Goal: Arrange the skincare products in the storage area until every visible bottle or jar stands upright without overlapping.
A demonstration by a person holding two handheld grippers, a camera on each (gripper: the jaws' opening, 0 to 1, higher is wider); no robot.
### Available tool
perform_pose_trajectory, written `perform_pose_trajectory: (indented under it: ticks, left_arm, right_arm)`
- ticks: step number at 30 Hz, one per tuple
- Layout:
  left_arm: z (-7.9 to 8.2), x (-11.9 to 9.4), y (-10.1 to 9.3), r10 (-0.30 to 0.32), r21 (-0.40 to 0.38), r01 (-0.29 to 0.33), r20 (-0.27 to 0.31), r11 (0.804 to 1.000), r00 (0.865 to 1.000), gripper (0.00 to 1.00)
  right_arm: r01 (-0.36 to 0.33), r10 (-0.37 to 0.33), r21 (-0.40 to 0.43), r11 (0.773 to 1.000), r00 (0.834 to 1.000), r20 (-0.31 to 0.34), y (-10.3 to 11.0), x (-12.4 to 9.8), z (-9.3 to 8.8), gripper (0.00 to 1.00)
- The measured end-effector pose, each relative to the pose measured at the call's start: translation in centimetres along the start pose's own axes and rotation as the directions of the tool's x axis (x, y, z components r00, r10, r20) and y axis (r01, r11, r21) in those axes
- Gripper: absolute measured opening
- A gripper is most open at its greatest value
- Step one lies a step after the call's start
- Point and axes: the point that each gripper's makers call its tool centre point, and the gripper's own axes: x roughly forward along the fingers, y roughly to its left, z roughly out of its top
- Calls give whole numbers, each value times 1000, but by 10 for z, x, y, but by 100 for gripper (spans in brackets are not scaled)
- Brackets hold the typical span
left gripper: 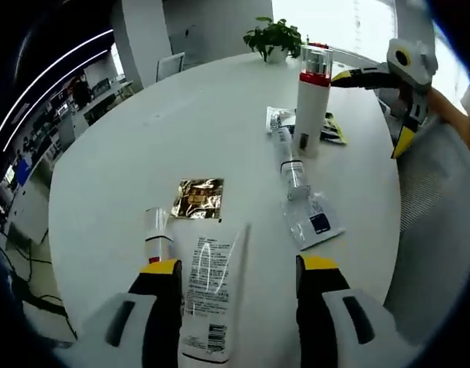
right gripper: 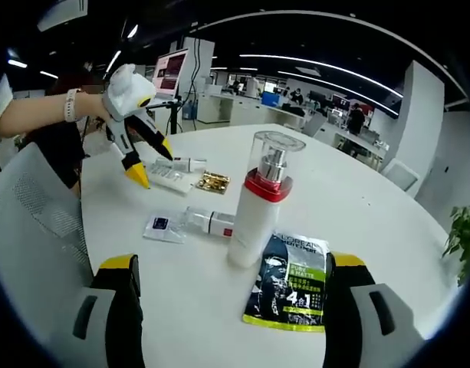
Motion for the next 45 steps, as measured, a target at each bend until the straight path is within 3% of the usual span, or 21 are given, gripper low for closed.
perform_pose_trajectory:
  ticks: [7, 11, 15, 27, 28, 29, 30, 31, 45]
  left_arm:
    - [-12, 8, 6, -21, 1, 21, -106, 1000, 994, 49]
    - [-14, 9, 9, -30, -17, 28, -127, 999, 991, 46]
    - [-21, 11, 11, -40, 13, 43, -193, 999, 980, 45]
    - [-30, 16, 18, -38, 19, 45, -281, 999, 959, 41]
    - [-32, 17, 22, -34, 29, 44, -296, 999, 955, 40]
    - [-39, 14, 23, -34, 45, 53, -344, 998, 938, 39]
    - [-42, 12, 22, -35, 52, 58, -355, 997, 934, 38]
    - [-37, 13, 20, -48, 29, 61, -327, 998, 944, 38]
    - [-40, 17, 15, -95, 54, 122, -355, 991, 930, 29]
  right_arm:
    - [-9, 9, 0, 1000, 1000, -8, 2, 1, -1, 100]
    - [-12, 12, 5, 1000, 1000, -14, 1, 1, -3, 100]
    - [-18, 18, 15, 1000, 1000, -5, 2, 2, -1, 100]
    - [-42, 42, 26, 999, 999, -5, 7, 2, -1, 100]
    - [-49, 49, 35, 998, 999, -2, 8, 3, -1, 100]
    - [-50, 50, 41, 998, 999, -1, 9, 3, -1, 100]
    - [-50, 50, 42, 998, 999, -1, 9, 3, -1, 100]
    - [-51, 51, 40, 998, 999, 0, 10, 4, -1, 100]
    - [-69, 70, 19, 997, 998, -10, 12, 6, -1, 100]
